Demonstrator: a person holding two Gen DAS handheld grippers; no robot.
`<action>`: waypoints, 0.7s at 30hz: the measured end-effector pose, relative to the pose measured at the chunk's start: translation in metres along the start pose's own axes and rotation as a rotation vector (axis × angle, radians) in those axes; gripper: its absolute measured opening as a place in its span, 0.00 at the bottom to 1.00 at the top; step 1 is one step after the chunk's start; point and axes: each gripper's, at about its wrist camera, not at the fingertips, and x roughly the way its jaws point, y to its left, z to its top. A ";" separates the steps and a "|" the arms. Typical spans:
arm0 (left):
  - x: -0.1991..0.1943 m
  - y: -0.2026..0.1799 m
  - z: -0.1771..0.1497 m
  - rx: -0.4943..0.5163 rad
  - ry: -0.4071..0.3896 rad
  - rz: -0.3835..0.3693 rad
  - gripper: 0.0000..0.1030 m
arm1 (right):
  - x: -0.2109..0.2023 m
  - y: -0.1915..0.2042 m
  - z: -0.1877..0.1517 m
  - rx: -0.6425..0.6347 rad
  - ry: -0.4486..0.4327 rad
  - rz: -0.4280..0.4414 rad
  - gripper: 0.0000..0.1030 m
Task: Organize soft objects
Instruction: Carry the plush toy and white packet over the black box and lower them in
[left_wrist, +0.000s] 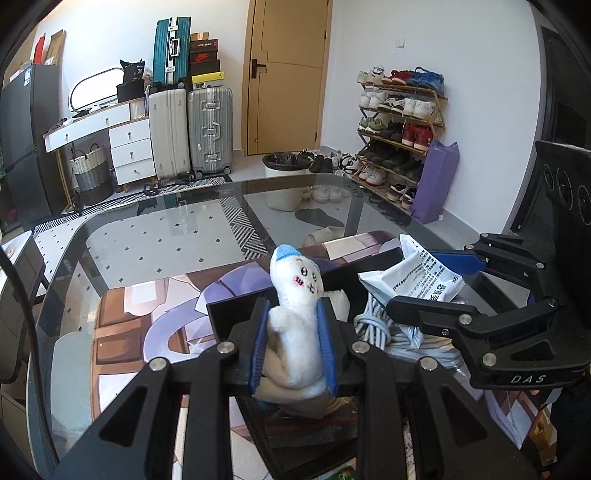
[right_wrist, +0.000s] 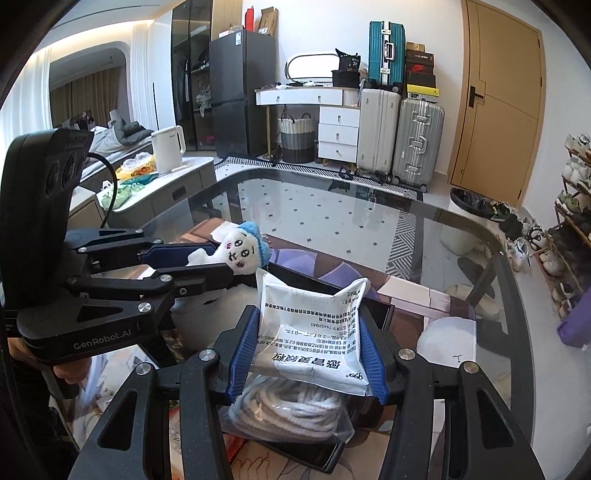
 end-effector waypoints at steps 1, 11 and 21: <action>0.001 0.000 -0.001 0.000 0.000 -0.001 0.23 | 0.003 -0.001 -0.001 0.001 0.006 0.000 0.51; 0.005 -0.001 -0.002 0.024 0.017 0.003 0.23 | 0.023 -0.006 -0.001 -0.004 0.021 -0.012 0.51; 0.003 0.002 -0.005 0.057 0.048 0.004 0.25 | 0.026 -0.008 -0.001 -0.003 0.021 -0.012 0.57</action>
